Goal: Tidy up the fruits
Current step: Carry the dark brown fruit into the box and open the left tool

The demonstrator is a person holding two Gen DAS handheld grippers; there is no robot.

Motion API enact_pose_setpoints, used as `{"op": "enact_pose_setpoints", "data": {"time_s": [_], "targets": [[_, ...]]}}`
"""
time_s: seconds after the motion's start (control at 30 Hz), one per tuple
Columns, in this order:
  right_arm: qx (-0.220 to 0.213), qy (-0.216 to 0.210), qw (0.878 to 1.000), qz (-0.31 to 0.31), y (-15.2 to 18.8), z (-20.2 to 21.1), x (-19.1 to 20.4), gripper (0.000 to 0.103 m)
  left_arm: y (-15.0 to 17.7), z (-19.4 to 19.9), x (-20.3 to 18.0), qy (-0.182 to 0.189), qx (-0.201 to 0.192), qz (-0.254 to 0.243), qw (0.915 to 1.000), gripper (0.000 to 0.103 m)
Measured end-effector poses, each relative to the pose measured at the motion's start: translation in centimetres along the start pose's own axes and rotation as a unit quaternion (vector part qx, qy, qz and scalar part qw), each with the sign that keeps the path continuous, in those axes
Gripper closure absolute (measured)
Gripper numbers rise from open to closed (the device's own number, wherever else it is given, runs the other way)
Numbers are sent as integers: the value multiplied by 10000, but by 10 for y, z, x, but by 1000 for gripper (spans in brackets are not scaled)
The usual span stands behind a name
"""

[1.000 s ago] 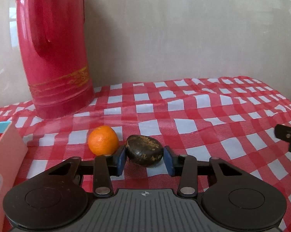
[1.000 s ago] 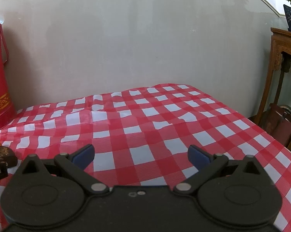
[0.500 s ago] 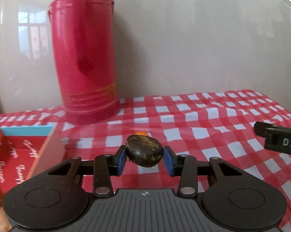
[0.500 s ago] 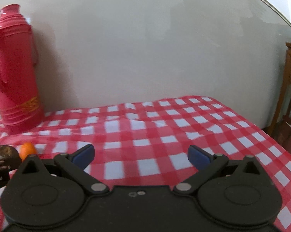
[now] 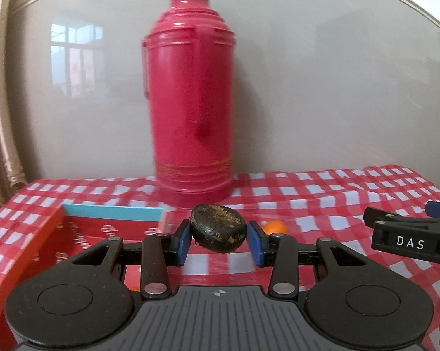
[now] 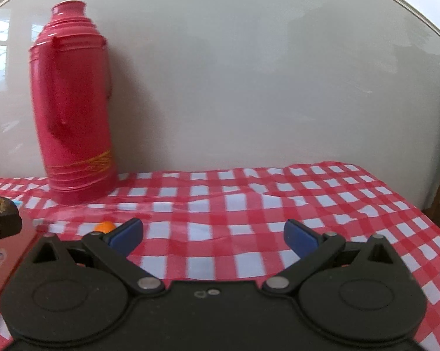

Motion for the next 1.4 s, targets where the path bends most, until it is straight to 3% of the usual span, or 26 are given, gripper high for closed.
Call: {"op": "enact_pose_setpoints", "data": {"time_s": [0.87,1.4], "targets": [[-87,-587,9977,324,-1,24,69,6,26,27,115,-975,101,477,9940,62],[-42,-651,9971,394,2,22,73,6,37,24,132,-1208,259,574,9907,62]]}}
Point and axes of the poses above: each gripper's, at about its wrist camera, not at the fingertips, and z roughly against the way its jaws point, x to its left, y to its underside, the point moved 3 cm from there along -z, roughly the way its jaws point, and after that the axes turned 9 degrees about y, right-handed, at the moved point
